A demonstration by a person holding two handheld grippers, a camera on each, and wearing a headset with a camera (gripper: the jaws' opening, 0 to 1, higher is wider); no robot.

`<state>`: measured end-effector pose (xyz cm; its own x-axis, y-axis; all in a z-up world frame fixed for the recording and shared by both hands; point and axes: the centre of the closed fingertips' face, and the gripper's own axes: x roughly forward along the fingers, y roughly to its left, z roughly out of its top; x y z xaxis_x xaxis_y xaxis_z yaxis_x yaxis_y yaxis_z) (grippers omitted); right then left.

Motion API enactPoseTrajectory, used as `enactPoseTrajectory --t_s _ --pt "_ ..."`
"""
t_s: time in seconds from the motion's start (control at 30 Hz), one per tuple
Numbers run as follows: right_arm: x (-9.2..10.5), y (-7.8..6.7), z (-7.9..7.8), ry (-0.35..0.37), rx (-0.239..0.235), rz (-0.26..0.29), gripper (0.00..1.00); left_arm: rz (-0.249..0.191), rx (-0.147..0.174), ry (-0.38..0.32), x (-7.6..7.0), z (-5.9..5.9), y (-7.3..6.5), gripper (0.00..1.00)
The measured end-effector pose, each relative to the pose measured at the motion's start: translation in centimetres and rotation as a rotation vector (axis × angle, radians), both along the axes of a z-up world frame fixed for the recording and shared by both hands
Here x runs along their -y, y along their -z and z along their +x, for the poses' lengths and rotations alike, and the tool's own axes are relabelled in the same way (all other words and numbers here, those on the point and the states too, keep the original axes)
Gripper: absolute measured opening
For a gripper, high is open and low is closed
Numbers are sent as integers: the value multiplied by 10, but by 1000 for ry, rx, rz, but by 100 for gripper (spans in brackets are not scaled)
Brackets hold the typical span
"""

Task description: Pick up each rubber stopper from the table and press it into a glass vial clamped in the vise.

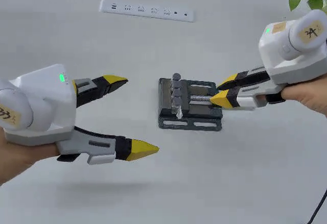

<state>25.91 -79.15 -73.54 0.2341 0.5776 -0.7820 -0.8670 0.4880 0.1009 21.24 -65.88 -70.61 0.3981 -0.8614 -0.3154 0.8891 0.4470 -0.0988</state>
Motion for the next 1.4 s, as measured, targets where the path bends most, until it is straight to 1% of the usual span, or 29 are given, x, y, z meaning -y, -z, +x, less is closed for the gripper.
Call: enactPoseTrajectory --t_s 0.07,0.13,0.17,0.23,0.33,0.4,0.47,0.5,0.57,0.63,0.67,0.77,0.83,0.9,0.97,1.03,1.1,1.23,1.4 --pt "3 0 -3 5 10 33 22 -1 5 -8 -2 2 -1 94" --pt "6 2 -7 17 9 58 25 7 8 -11 -3 2 0 97" --pt "7 2 -9 16 26 87 26 17 11 -12 -4 2 1 98" --pt "12 7 -13 28 21 104 32 32 9 -10 -5 1 5 99" --pt "18 10 -20 27 52 150 41 53 4 -12 -8 -1 10 99" --pt "20 10 -25 31 69 181 47 56 1 -20 -9 -2 12 99" --pt "22 11 -29 34 72 202 54 60 -4 -21 -10 -3 13 99" --pt "22 11 -33 33 84 213 58 68 -2 -19 -10 -4 14 99" --pt "24 11 -36 34 96 239 64 81 2 -19 -10 -4 15 99" --pt "27 11 -37 40 106 256 71 83 2 -22 -11 -4 15 99" --pt "29 10 -37 42 122 272 74 84 -1 -22 -11 -4 16 99" --pt "31 9 -40 49 141 306 82 104 3 -16 -11 -4 19 99" --pt "30 10 -44 41 153 313 87 109 4 -15 -11 -4 21 99" --pt "32 13 -46 35 162 309 91 123 9 -20 -12 -2 25 99" --pt "30 13 -48 37 167 312 92 126 -1 -14 -11 -2 28 99" --pt "30 14 -50 42 167 311 92 133 -4 -13 -11 -3 31 99" --pt "31 15 -50 42 175 301 92 134 -9 -14 -12 -3 33 99" --pt "35 16 -46 54 178 302 92 141 -18 -15 -12 -3 38 99" --pt "37 17 -42 55 177 304 91 142 -25 -16 -14 -4 40 99"
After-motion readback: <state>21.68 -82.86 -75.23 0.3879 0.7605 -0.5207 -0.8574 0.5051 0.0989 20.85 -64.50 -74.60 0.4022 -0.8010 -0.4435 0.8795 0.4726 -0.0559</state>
